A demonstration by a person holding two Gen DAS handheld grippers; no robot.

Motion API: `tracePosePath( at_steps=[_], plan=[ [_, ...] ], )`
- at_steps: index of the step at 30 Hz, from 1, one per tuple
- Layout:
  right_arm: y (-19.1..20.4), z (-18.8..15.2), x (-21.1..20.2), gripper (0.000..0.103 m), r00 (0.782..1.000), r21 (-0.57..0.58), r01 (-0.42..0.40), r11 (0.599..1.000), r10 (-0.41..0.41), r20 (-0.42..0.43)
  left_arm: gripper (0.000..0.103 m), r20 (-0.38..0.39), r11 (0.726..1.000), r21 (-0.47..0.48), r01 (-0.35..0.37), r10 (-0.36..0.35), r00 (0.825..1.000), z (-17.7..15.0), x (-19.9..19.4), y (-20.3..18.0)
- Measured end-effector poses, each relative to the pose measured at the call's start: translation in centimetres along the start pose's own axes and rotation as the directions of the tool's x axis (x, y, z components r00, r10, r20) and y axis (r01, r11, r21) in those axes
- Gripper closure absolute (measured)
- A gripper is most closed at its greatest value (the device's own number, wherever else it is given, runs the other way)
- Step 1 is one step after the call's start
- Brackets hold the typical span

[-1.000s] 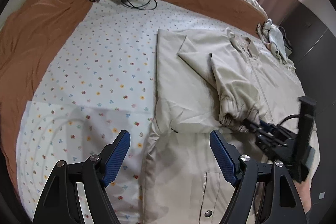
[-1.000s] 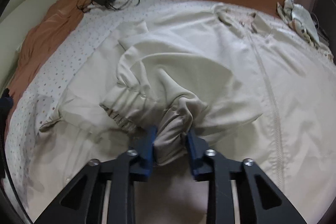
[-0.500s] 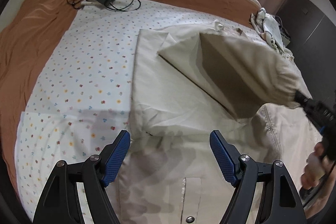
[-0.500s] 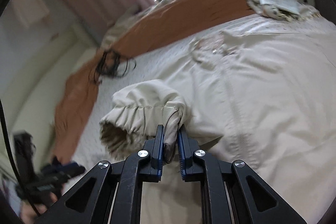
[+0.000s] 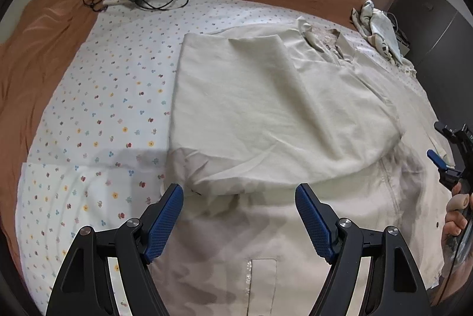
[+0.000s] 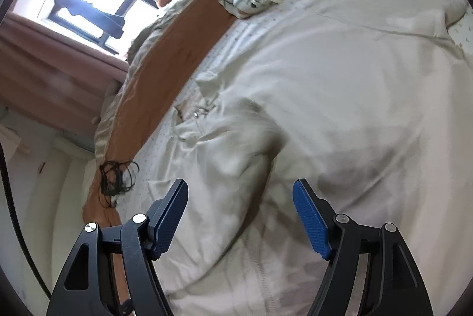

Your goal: Fold large clothes

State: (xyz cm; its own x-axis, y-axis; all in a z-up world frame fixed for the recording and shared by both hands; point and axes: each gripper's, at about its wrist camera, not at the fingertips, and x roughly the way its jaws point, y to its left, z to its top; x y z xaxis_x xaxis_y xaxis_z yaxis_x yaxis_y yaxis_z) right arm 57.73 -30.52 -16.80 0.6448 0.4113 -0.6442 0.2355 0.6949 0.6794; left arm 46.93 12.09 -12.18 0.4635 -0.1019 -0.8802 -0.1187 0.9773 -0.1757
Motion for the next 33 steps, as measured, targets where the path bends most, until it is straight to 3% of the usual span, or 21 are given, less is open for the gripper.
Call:
tracePosePath(
  at_steps=[9,12,14,17,18,19,24,28,33],
  plan=[
    [-2.7,0.7,4.4,0.031,0.994,-0.011,0.017,1.000,-0.018,-0.103,0.025,-0.067,0.997,0.006,-0.081,0.081,0.994,-1.2,3.1,2.1],
    [-2.5,0.5,6.0,0.031,0.992,-0.026,-0.007,1.000,0.004,-0.127,0.046,-0.096,0.993,0.005,-0.117,0.117,0.989,-1.4,4.3,3.3],
    [-2.4,0.4,7.1,0.033,0.991,-0.031,-0.020,0.999,0.016,-0.135,0.051,-0.105,0.991,0.000,-0.133,0.132,0.986,-1.6,4.9,4.1],
    [-2.2,0.2,8.1,0.067,0.991,-0.049,-0.034,0.998,0.028,-0.127,0.062,-0.124,0.989,0.002,-0.151,0.150,0.981,-1.9,5.5,5.0],
    [-2.1,0.1,8.5,0.086,0.991,-0.064,-0.027,0.998,0.018,-0.133,0.064,-0.128,0.988,0.000,-0.156,0.154,0.980,-2.1,5.7,5.4],
    [-2.1,0.0,8.6,0.089,0.991,-0.075,-0.020,0.997,0.009,-0.135,0.064,-0.117,0.988,-0.005,-0.156,0.154,0.981,-2.0,5.6,5.6],
    [-2.7,-0.1,7.1,0.096,0.994,-0.038,-0.012,0.999,0.008,-0.110,0.068,-0.095,0.986,-0.045,-0.160,0.155,0.983,-2.0,5.3,6.4],
    [-3.1,-0.7,5.3,0.096,0.995,0.017,0.016,1.000,-0.015,-0.101,0.068,-0.082,0.982,-0.027,-0.188,0.185,0.979,-2.1,5.3,6.1],
    [-3.5,-1.3,5.7,0.096,0.993,0.045,0.047,0.998,-0.041,-0.113,0.067,-0.088,0.983,-0.054,-0.176,0.171,0.981,-2.0,5.3,6.6]
  ],
)
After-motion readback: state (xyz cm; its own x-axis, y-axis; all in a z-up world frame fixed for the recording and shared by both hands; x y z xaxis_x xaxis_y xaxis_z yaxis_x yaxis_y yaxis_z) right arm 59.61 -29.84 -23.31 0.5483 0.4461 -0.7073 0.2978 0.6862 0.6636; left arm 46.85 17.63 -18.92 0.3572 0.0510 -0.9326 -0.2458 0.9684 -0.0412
